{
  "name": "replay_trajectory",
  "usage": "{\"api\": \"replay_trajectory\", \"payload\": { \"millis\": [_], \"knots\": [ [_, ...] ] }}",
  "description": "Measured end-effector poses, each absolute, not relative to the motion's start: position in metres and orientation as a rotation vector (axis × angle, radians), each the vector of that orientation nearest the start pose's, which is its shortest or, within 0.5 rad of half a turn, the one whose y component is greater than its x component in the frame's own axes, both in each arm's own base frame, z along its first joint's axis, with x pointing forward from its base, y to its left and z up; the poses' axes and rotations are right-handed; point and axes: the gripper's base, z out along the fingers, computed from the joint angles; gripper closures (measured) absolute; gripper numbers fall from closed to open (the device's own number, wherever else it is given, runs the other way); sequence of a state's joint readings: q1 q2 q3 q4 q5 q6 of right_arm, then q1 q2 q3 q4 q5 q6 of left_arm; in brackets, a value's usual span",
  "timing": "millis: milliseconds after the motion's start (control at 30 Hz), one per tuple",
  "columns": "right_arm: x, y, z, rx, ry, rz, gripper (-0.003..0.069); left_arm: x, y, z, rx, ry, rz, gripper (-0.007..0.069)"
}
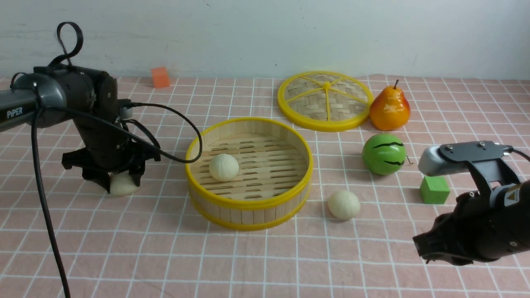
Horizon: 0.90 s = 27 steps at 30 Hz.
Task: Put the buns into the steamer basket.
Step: Use the left arm to grab a steamed stuffed bun, then use the left arm to put the steamed stuffed bun into the steamer
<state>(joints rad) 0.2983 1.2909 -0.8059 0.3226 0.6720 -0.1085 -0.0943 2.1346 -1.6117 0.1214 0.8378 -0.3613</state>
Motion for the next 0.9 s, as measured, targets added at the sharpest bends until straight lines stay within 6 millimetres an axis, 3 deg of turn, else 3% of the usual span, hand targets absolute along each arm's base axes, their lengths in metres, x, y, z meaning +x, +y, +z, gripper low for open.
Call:
{"api": "replay_trajectory", "payload": {
  "millis": [67, 167, 200, 233, 267, 333, 367, 433, 500, 533, 567, 600, 633, 700, 900],
  "knots": [
    [0.228, 0.089, 0.251, -0.270, 2.628, 0.414, 0.0592, 0.446, -0.034, 0.169, -0.280, 2.814, 0.048, 0.0318],
    [0.228, 0.089, 0.251, -0.274, 2.628, 0.414, 0.0589, 0.446, -0.033, 0.174, -0.283, 2.821, 0.054, 0.0502],
    [0.228, 0.089, 0.251, -0.277, 2.627, 0.413, 0.0588, 0.446, -0.033, 0.178, -0.285, 2.822, 0.056, 0.0550],
    [0.228, 0.089, 0.251, -0.276, 2.627, 0.414, 0.0588, 0.446, -0.034, 0.178, -0.284, 2.822, 0.056, 0.0550],
    [0.228, 0.089, 0.251, -0.286, 2.623, 0.410, 0.0588, 0.445, -0.035, 0.190, -0.267, 2.825, 0.061, 0.0615],
    [0.228, 0.089, 0.251, -0.292, 2.618, 0.408, 0.0588, 0.444, -0.037, 0.199, -0.246, 2.830, 0.060, 0.0627],
    [0.228, 0.089, 0.251, -0.295, 2.613, 0.407, 0.0588, 0.441, -0.046, 0.217, -0.203, 2.823, 0.039, 0.0627],
    [0.229, 0.089, 0.252, -0.297, 2.611, 0.406, 0.0588, 0.439, -0.054, 0.232, -0.168, 2.808, 0.009, 0.0627],
    [0.230, 0.089, 0.252, -0.293, 2.597, 0.404, 0.0587, 0.431, -0.084, 0.268, -0.062, 2.750, -0.083, 0.0627],
    [0.230, 0.089, 0.252, -0.293, 2.597, 0.404, 0.0587, 0.430, -0.089, 0.270, -0.047, 2.746, -0.098, 0.0627],
    [0.230, 0.089, 0.253, -0.290, 2.588, 0.403, 0.0586, 0.423, -0.112, 0.286, 0.038, 2.707, -0.158, 0.0627],
    [0.231, 0.089, 0.253, -0.288, 2.585, 0.404, 0.0585, 0.418, -0.126, 0.290, 0.084, 2.698, -0.185, 0.0627],
    [0.231, 0.089, 0.253, -0.288, 2.585, 0.404, 0.0585, 0.417, -0.131, 0.291, 0.104, 2.695, -0.194, 0.0627],
    [0.231, 0.089, 0.253, -0.289, 2.583, 0.403, 0.0585, 0.408, -0.161, 0.286, 0.202, 2.705, -0.231, 0.0627],
    [0.231, 0.089, 0.253, -0.289, 2.583, 0.404, 0.0582, 0.401, -0.210, 0.249, 0.382, 2.744, -0.184, 0.0613]
  ]
}}
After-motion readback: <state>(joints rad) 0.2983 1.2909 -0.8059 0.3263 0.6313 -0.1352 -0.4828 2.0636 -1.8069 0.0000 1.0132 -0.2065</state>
